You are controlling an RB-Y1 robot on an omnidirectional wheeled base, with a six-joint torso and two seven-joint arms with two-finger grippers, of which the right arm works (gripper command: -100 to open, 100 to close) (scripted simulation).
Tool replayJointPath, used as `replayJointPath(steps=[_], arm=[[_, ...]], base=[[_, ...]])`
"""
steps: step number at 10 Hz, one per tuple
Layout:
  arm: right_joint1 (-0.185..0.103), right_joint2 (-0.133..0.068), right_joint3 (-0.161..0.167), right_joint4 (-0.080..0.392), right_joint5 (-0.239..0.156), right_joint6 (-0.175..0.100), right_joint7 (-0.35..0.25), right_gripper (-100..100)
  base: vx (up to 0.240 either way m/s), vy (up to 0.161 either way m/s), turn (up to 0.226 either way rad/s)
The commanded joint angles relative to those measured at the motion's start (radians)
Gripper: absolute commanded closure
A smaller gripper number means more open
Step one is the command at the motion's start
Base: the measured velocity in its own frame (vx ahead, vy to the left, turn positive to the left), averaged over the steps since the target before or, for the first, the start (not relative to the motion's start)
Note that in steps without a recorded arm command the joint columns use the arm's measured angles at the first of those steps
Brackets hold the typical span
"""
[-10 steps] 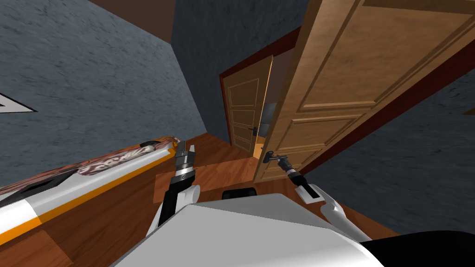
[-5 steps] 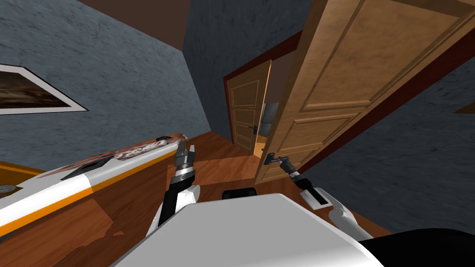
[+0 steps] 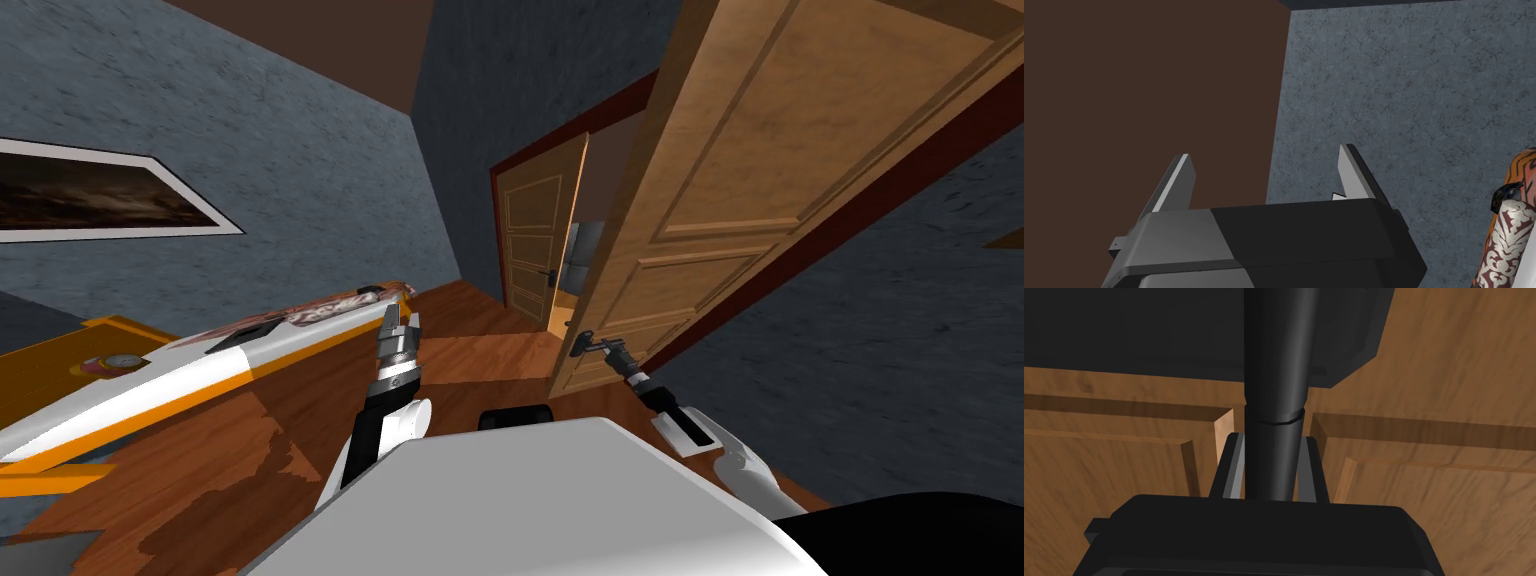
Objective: Pull the door open
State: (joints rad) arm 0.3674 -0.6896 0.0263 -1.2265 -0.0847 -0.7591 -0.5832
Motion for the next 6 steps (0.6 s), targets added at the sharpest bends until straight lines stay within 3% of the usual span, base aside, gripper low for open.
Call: replayJointPath(steps=[1,6], arm=[[0.009,-0.007,0.008,0.002,0.003,-0.021,-0.007,100],[0.019,-0.031,0.023,0.027,0.008,-0.080,-0.030,100]], base=[[-0.182,-0.086,0.163],[-0.205,-0.075,0.140]])
